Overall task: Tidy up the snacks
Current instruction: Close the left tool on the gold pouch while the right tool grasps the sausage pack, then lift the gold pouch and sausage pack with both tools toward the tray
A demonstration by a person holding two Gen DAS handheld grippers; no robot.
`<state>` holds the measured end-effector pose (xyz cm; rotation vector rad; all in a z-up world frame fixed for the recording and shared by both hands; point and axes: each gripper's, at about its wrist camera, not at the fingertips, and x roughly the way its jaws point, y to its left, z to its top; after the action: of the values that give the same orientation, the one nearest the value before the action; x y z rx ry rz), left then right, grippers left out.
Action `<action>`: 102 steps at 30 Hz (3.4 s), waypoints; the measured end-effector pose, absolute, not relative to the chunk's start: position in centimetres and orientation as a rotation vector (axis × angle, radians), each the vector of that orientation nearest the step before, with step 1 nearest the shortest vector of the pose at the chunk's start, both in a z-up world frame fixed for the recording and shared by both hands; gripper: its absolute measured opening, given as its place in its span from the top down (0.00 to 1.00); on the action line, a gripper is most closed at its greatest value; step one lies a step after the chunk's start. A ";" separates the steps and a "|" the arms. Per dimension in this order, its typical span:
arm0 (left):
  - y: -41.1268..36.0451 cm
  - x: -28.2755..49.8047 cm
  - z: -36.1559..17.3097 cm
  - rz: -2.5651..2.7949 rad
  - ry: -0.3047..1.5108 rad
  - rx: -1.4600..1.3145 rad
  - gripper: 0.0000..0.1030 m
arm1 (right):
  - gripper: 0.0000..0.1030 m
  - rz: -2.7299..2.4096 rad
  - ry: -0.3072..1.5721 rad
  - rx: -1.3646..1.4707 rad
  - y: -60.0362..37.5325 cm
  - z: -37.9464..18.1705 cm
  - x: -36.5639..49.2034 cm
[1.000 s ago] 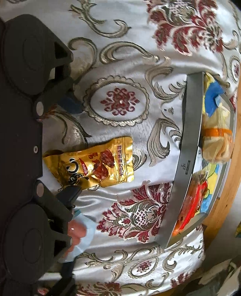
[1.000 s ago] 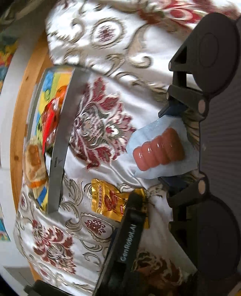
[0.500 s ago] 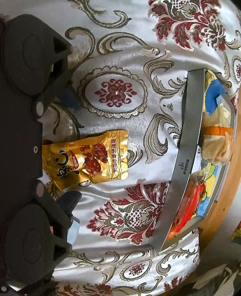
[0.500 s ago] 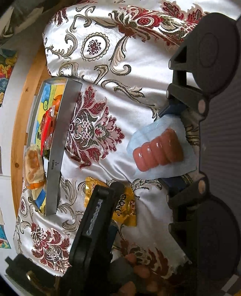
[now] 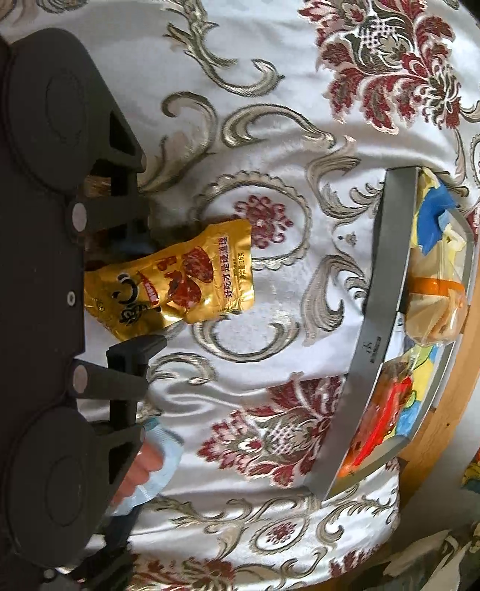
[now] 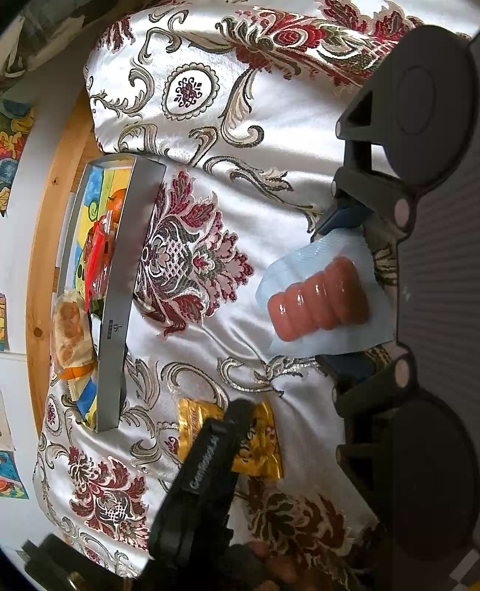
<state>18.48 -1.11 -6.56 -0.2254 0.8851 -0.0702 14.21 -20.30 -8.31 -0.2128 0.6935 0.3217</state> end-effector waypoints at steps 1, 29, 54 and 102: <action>-0.9 18.1 -6.5 -0.071 0.891 -0.230 0.57 | 0.31 0.324 0.698 -0.209 -20.3 -8.2 14.2; -2.5 17.9 -7.5 -0.044 0.806 -0.137 0.49 | 0.23 0.357 0.647 -0.223 -19.3 -9.3 13.7; -3.1 17.4 -7.4 -0.107 0.787 -0.183 0.72 | 0.37 0.372 0.602 -0.298 -18.6 -9.1 13.0; -3.5 17.1 -3.3 -0.161 0.678 -0.171 0.78 | 0.37 0.328 0.335 -0.503 -17.4 -6.5 11.1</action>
<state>17.09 -3.45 -3.30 -0.1712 0.6782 -0.1608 11.14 -17.39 -6.52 -0.5027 0.3349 0.3281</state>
